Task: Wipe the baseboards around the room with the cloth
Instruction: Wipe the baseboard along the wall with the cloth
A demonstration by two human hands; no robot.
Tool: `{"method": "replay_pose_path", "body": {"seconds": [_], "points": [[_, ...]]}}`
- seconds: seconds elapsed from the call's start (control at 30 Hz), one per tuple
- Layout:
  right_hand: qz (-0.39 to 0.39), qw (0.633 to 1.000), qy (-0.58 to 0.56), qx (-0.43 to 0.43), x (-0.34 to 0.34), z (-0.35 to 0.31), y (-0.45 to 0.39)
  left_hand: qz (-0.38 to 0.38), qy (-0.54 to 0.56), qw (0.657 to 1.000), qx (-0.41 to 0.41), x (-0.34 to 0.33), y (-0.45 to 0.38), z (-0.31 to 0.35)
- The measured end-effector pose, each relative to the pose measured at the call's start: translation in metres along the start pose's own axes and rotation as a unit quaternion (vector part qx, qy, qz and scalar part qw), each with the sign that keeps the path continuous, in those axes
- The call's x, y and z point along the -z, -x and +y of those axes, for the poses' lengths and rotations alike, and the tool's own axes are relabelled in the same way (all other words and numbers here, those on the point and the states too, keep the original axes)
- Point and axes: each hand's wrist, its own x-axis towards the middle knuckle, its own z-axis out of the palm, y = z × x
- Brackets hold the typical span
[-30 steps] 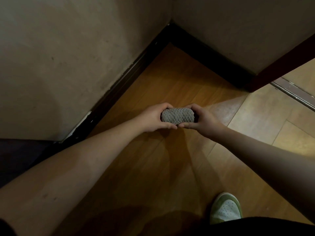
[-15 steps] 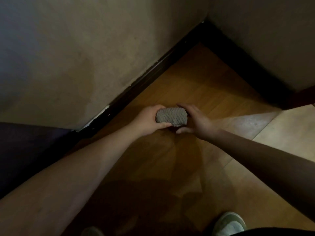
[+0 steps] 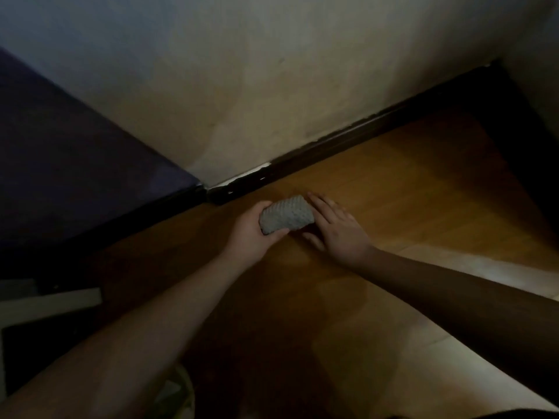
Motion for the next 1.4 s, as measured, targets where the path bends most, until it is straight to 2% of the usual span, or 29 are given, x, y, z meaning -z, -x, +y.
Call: {"method": "replay_pose_path", "body": {"seconds": [0.13,0.27,0.4,0.53,0.83,0.97,1.23,1.4], "points": [[-0.009,0.999,0.035,0.02,-0.01,-0.025,-0.017,0.069,0.051,0.994,0.07,0.02,0.032,-0.044],[-0.041,0.997,0.06,0.029,-0.024,-0.047,-0.03,0.113,0.025,0.983,0.14,0.043,0.06,-0.082],[-0.093,0.985,0.123,0.082,-0.044,-0.048,-0.034,0.185,-0.021,0.972,0.145,0.056,0.073,-0.111],[-0.094,0.981,0.142,0.09,-0.048,-0.047,-0.039,0.218,-0.003,0.961,0.168,0.054,0.082,-0.129],[-0.108,0.979,0.153,0.081,-0.043,-0.051,-0.04,0.201,0.022,0.967,0.155,0.048,0.084,-0.15],[-0.103,0.979,0.154,0.081,-0.046,-0.048,-0.039,0.209,0.032,0.96,0.182,0.042,0.084,-0.159],[-0.106,0.978,0.161,0.076,-0.05,-0.045,-0.043,0.321,0.097,0.92,0.202,0.057,0.082,-0.185],[-0.1,0.977,0.171,0.073,-0.051,-0.045,-0.04,0.366,0.071,0.91,0.18,0.065,0.07,-0.187]]}}
